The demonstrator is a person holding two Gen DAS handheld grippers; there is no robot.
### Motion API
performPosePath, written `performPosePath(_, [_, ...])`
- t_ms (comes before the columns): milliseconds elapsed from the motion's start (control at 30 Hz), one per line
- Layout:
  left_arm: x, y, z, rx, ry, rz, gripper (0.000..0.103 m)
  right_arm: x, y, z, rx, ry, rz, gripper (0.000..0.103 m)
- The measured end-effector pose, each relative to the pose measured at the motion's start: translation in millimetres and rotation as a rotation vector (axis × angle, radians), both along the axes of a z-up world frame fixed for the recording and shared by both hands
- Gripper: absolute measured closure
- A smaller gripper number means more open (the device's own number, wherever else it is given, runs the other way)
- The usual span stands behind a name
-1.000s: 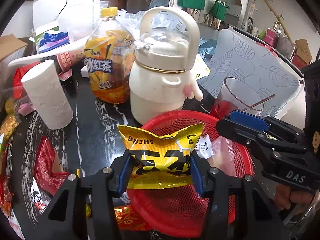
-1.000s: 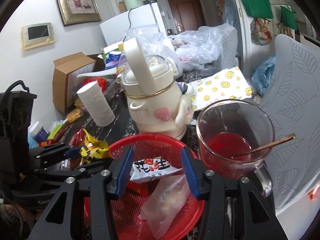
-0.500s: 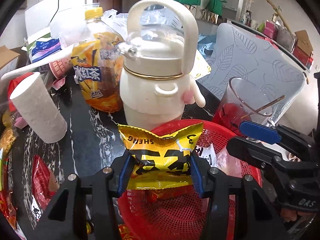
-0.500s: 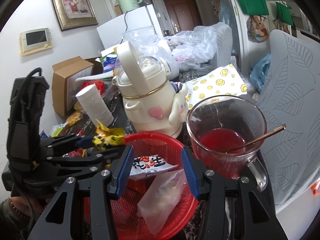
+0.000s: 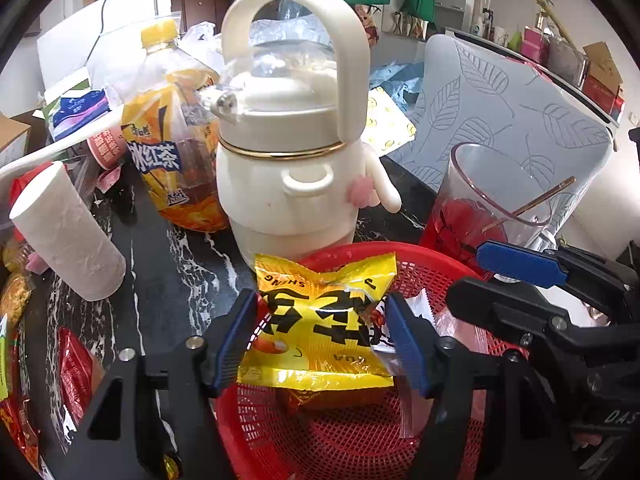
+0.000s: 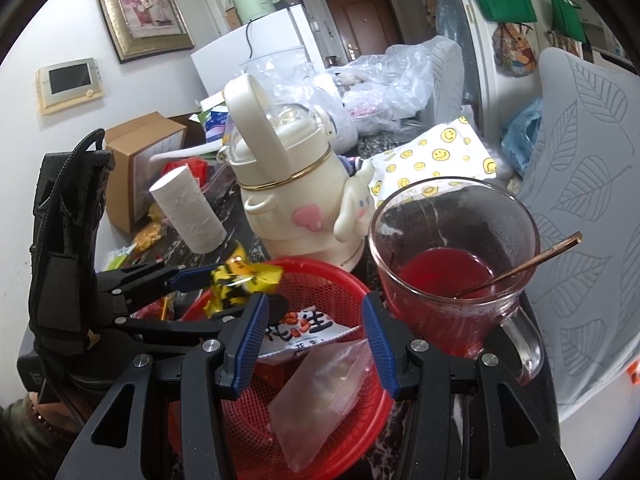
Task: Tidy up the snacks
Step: 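Lower the yellow snack bag into the colander and open the left gripper, then move both grippers back over the snack pile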
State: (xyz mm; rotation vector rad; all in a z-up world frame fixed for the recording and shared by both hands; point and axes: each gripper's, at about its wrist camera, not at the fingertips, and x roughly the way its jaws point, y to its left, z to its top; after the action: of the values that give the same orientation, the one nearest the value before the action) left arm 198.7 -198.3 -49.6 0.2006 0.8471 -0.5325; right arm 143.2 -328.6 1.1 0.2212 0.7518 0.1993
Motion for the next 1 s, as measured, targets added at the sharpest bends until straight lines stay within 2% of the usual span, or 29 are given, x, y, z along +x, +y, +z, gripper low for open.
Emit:
performPosePath(267, [-8.3, 7.5, 8.5, -0.014, 0.005, 0.011, 0.036, -6.6, 0.1, 7.1, -0.002, -0.011, -0.012, 0.054])
performPosePath(1000, [-76.8, 54.0, 79.2, -0.095, -0.153, 0.031, 0.036, -59.8, 39.7, 58.6, -0.07, -0.123, 0.028, 0.054])
